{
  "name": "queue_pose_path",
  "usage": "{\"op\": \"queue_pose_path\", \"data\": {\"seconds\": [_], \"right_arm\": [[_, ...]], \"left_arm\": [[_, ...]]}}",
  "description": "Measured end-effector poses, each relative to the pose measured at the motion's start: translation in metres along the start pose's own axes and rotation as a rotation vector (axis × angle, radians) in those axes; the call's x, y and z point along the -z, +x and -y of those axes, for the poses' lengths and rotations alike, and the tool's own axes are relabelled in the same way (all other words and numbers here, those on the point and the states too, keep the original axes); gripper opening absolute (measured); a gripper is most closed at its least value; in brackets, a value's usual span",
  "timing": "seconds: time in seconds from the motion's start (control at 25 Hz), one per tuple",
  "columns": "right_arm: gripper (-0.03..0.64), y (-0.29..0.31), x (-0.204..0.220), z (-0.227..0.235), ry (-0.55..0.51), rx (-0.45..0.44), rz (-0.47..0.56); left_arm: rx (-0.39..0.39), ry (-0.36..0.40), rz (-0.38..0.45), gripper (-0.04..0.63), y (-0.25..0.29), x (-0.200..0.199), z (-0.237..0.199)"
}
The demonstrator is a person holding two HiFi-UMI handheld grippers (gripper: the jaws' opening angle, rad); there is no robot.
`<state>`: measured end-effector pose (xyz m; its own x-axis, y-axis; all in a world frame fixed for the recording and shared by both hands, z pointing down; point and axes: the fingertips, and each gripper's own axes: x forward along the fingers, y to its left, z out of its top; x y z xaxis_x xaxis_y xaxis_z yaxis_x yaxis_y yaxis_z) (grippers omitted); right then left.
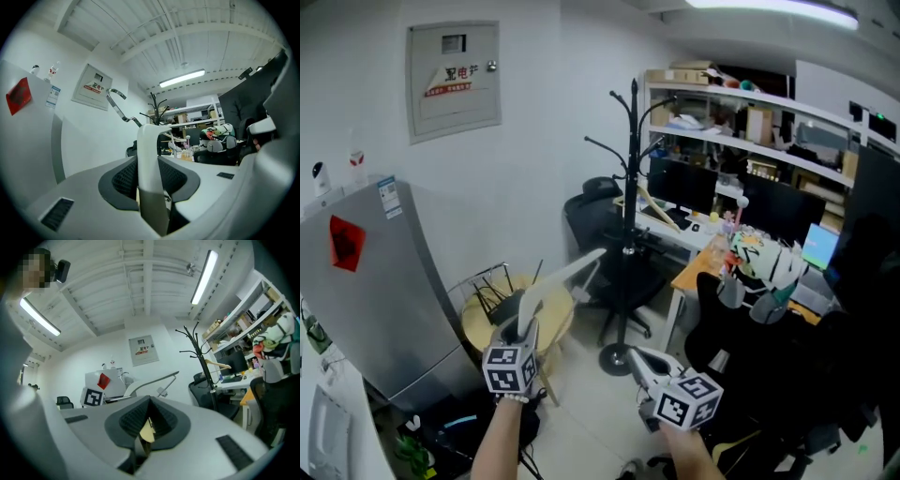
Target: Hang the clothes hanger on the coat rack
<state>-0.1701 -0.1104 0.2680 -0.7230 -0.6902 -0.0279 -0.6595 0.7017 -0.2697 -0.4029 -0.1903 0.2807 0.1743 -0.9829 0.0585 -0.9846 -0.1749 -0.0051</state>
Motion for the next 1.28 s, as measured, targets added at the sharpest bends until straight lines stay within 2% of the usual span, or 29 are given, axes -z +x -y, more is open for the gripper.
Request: {"op": "queue_pose_path", "data": {"seconds": [0.36, 0.68, 1.0, 1.12, 1.28], "right_arm": [[0.008, 0.066, -0.053, 0.080, -0.031, -0.100, 0.040], [0.008, 0.096, -0.066, 0.148, -0.014, -0.114, 0.018], [0.008, 0.133, -0.052, 0.186, 0.019, -0.116, -0.016], [0.008, 0.151, -0.050, 0.208, 0.010, -0.101, -0.033], [0.008, 0.185, -0.067, 0.235, -0.016, -0.068, -0.011]], "left_arm": [[-0.122, 0.074, 0.018, 0.123, 0.100, -0.055, -0.025], [-0.195, 0.066, -0.030, 0.123, 0.178, -0.050, -0.023], [-0.184, 0.117, -0.098, 0.123, 0.251, -0.035, -0.026], [-0.168, 0.164, -0.110, 0.123, 0.286, -0.041, -0.037], [-0.154, 0.233, -0.121, 0.123, 0.335, -0.058, -0.060]]}}
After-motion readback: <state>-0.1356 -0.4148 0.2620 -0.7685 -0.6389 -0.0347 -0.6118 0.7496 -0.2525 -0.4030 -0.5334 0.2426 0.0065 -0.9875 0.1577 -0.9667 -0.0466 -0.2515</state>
